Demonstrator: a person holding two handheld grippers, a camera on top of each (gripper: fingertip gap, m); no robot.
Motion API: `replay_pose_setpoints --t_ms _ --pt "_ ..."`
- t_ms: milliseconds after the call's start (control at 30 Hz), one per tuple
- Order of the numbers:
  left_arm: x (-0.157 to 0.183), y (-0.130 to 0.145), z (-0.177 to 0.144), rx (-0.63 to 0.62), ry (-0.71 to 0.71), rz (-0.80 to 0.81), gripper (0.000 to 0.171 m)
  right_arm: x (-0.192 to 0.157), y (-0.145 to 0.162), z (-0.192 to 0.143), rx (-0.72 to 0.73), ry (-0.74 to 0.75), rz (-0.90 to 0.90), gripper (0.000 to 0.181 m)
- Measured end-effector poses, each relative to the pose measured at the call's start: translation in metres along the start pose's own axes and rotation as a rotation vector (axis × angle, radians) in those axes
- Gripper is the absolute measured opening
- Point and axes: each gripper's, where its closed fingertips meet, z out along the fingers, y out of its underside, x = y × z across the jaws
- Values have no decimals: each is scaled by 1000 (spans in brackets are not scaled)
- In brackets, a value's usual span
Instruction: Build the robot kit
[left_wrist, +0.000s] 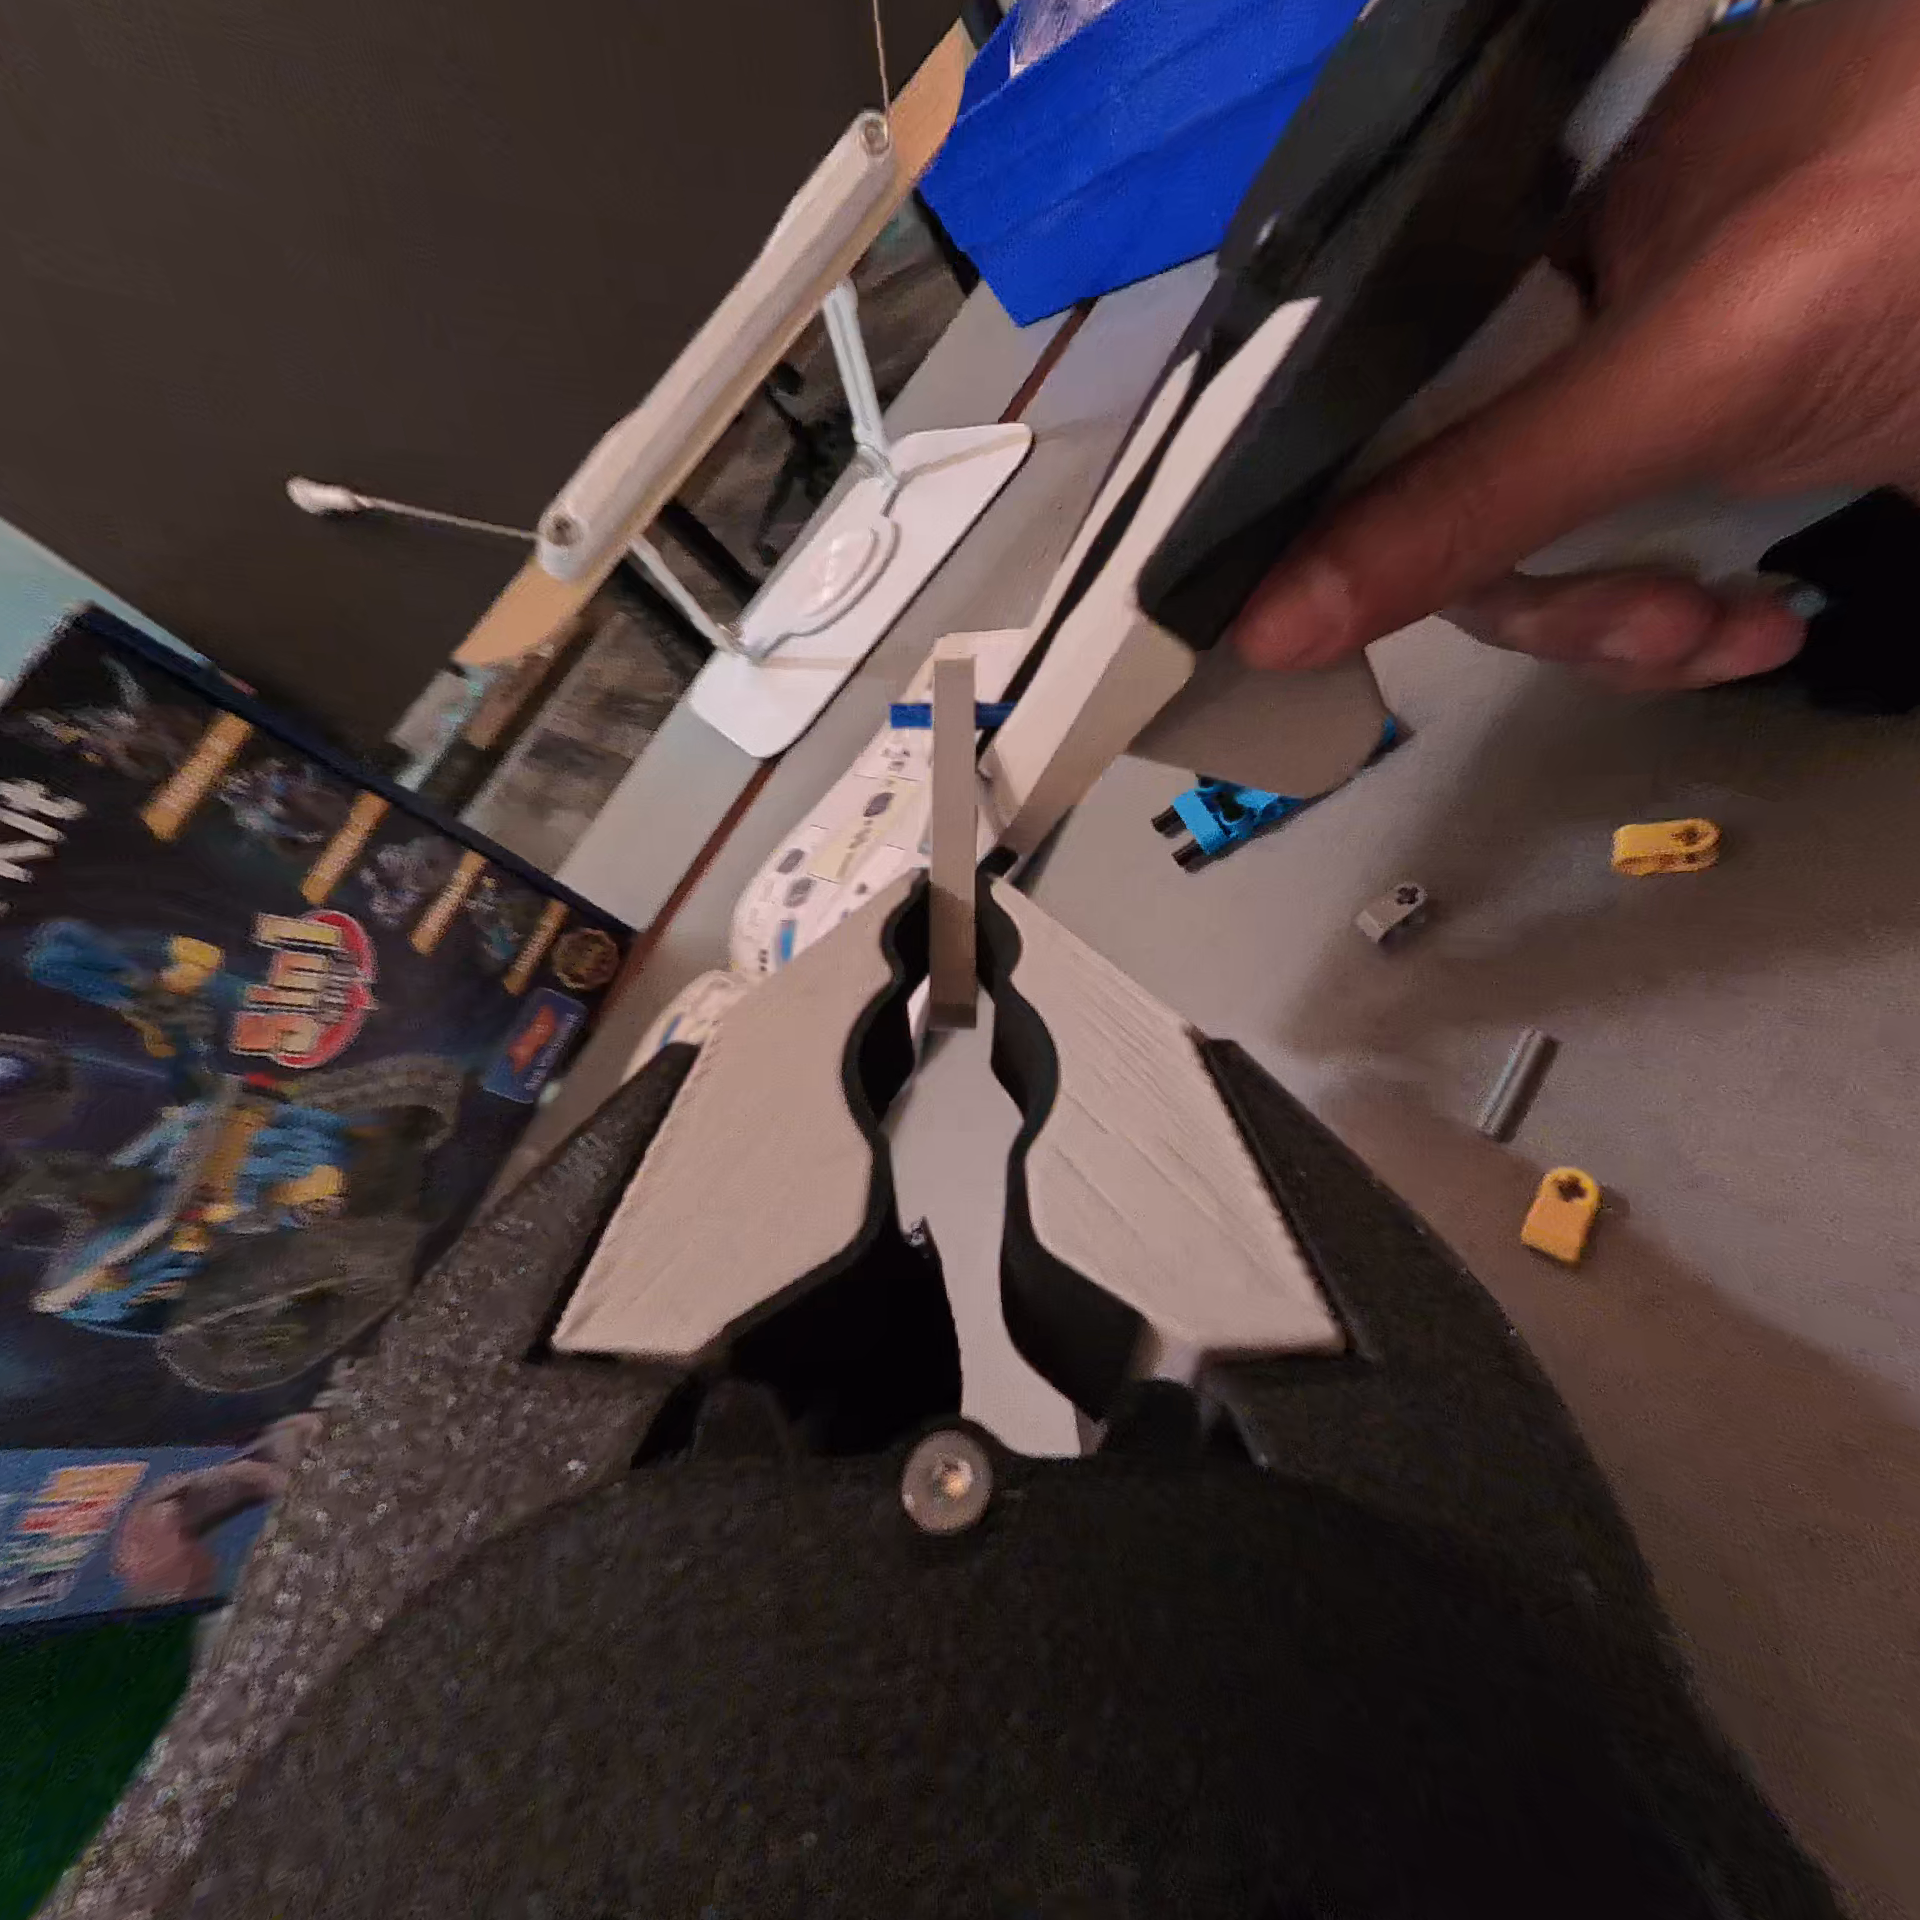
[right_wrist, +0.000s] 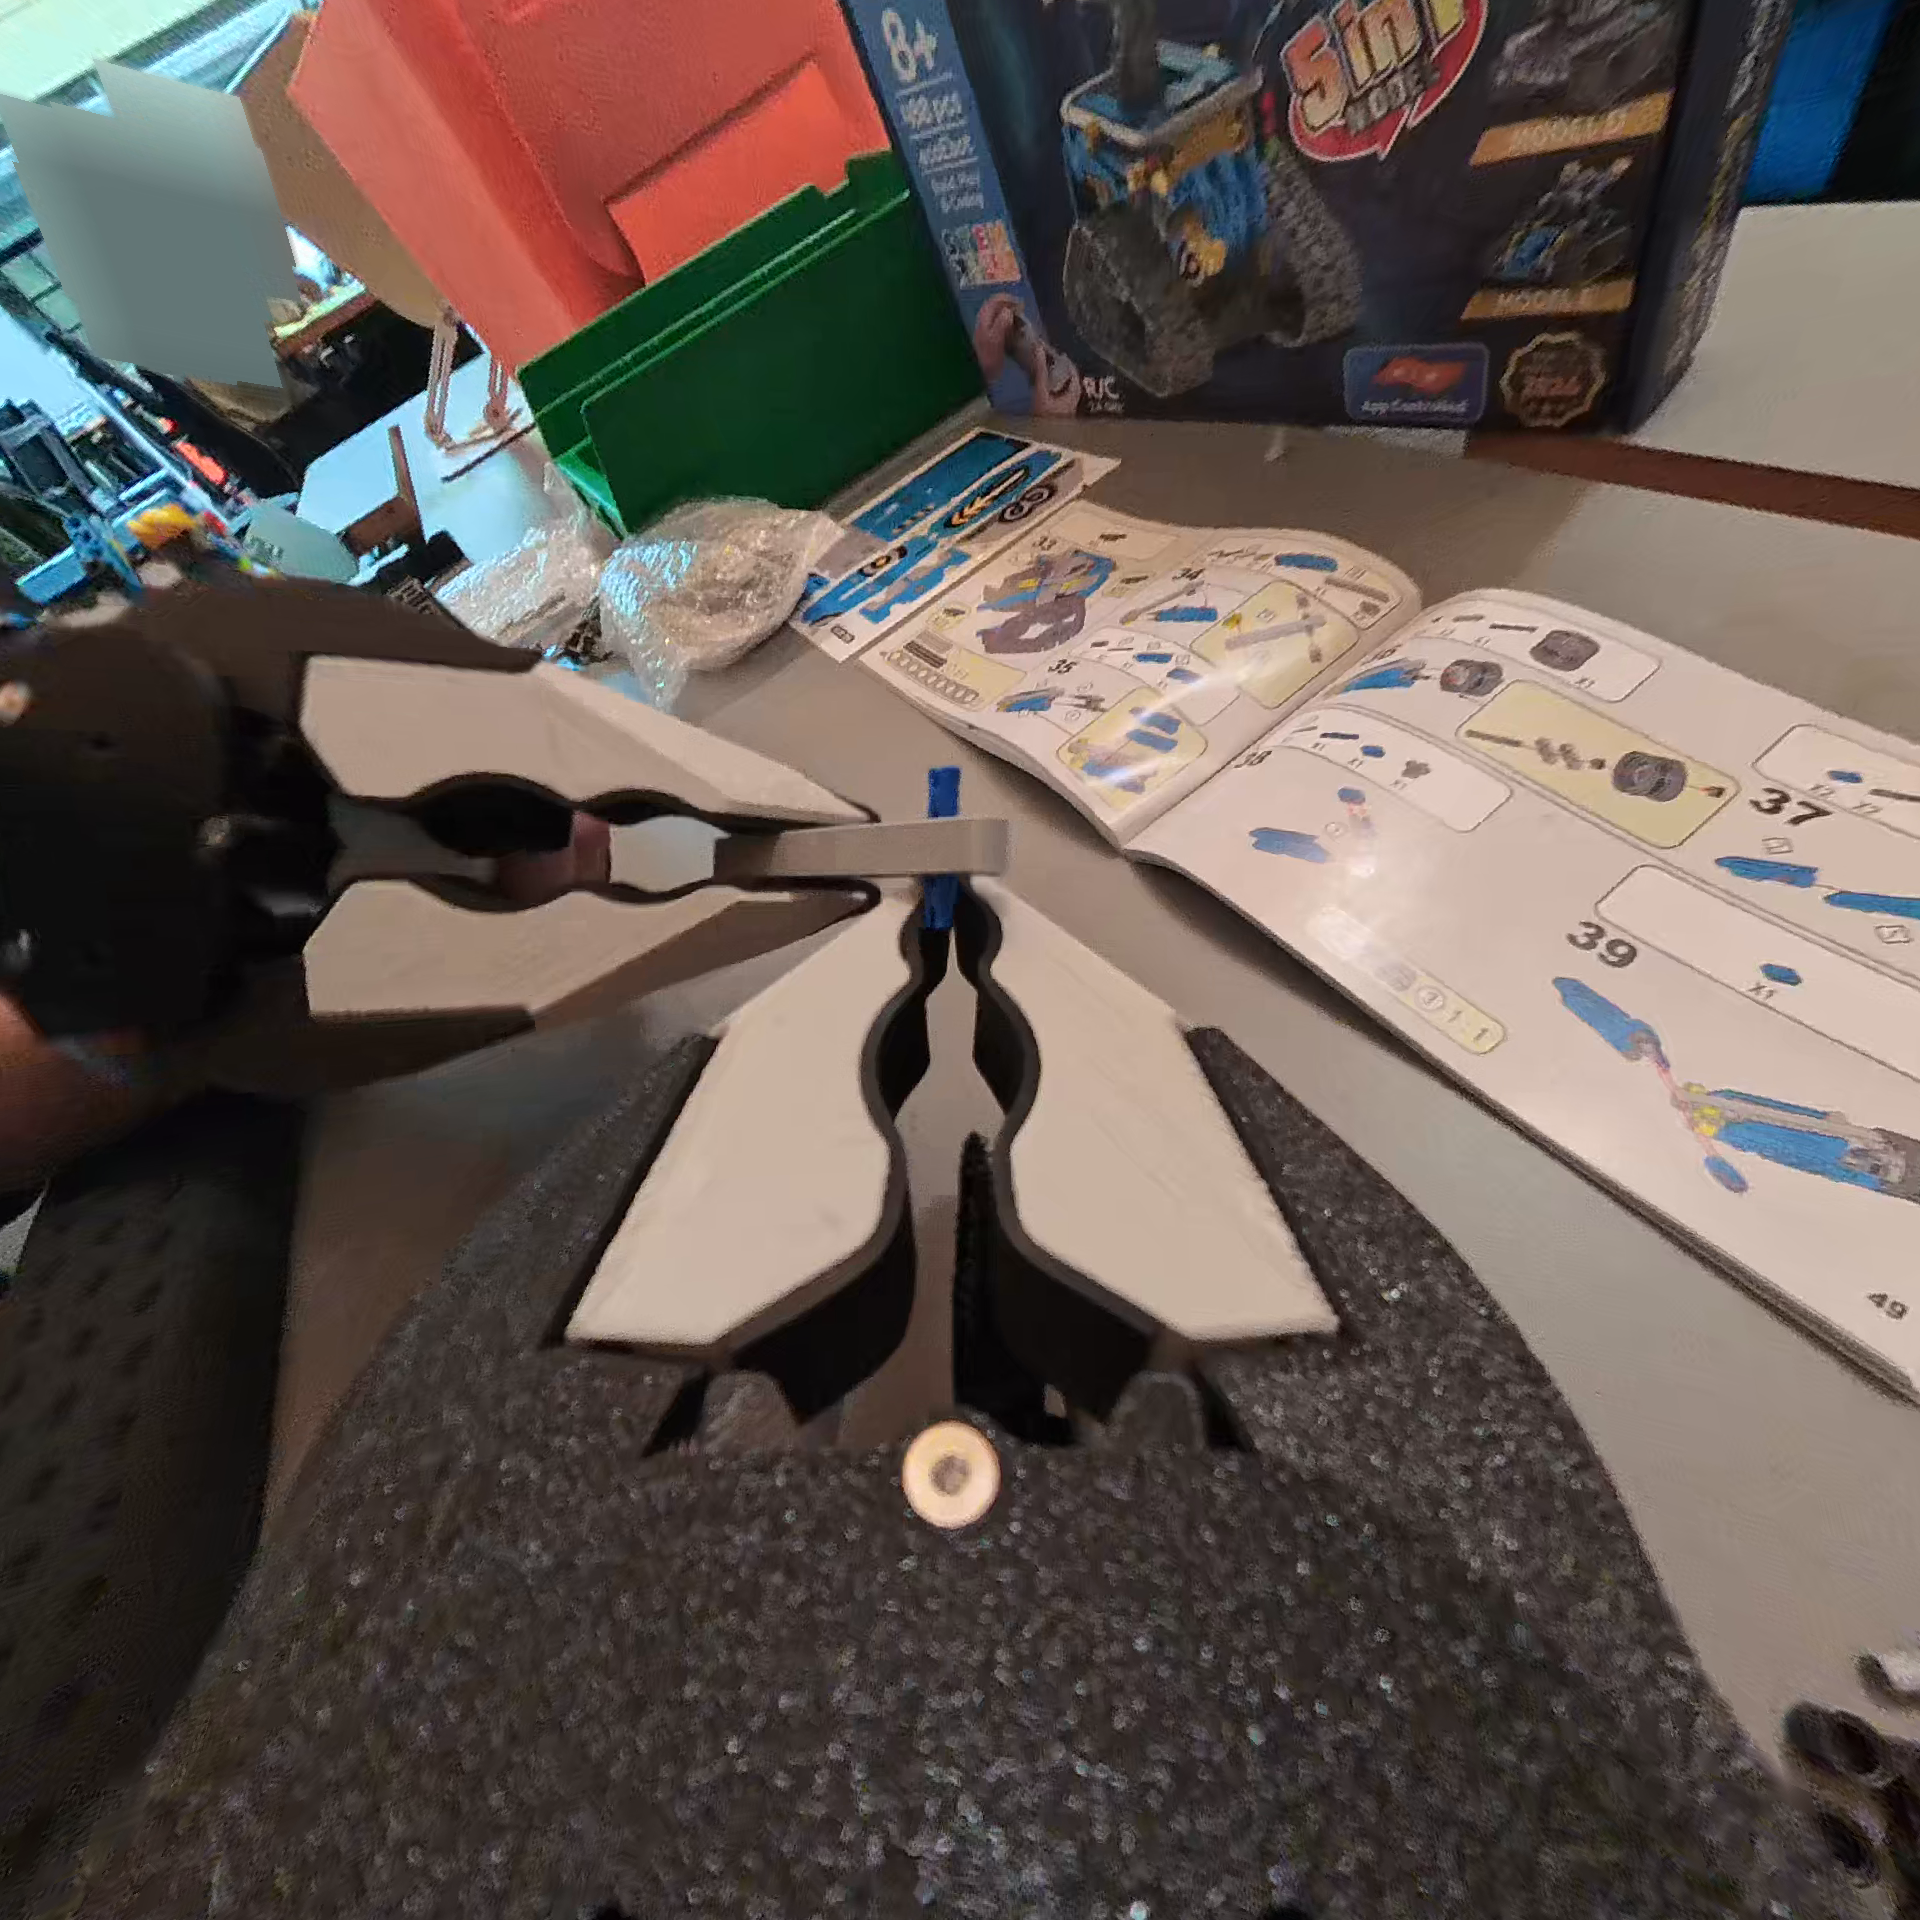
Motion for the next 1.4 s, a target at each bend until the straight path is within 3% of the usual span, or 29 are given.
replay_pose_setpoints --t_ms 100,233,400,567,933,1133,1267,1400 --pt "-1 -1 -2 42 42 -57 7 -2 1 -2 -22 24 -99 0" --pt "-15 -9 -9 134 99 -292 7 -4 3 -3 -39 6 -130 0" --pt "-17 21 1 7 173 -462 7 -3 15 -8 -133 -24 -248 0" --pt "0 55 13 -173 199 -426 7 16 71 -9 -460 45 -551 0" --pt "5 58 14 -198 211 -395 7 16 87 -27 -577 3 -461 11" --pt "3 58 13 -194 216 -428 7 -1 75 -21 -528 11 -381 18" --pt "6 34 8 -76 279 -477 7 10 43 -15 -353 102 -320 18" --pt "6 12 2 38 266 -407 7 -3 11 -18 -139 -75 -38 29"
